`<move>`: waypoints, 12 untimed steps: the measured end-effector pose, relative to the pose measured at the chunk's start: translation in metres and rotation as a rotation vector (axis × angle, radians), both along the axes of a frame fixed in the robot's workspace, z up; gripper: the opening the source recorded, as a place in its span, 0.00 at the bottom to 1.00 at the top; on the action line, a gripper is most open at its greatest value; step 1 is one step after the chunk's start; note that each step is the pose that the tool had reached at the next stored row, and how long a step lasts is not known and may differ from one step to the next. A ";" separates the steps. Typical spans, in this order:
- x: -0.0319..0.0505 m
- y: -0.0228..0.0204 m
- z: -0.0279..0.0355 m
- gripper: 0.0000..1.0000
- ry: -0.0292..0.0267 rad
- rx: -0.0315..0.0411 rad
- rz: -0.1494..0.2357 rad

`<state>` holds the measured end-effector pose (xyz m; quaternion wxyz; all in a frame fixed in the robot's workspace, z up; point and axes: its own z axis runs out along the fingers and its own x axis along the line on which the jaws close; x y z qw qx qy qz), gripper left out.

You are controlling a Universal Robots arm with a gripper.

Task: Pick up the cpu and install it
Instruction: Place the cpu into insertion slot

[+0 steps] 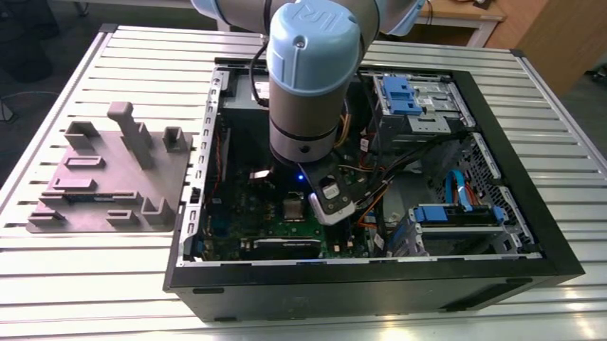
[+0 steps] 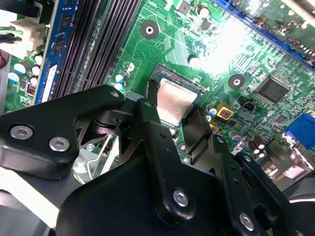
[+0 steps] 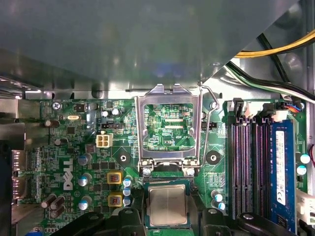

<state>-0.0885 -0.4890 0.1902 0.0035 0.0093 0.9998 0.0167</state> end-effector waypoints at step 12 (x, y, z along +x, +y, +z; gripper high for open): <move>0.0008 -0.0016 -0.0001 0.45 -0.0002 0.0008 -0.004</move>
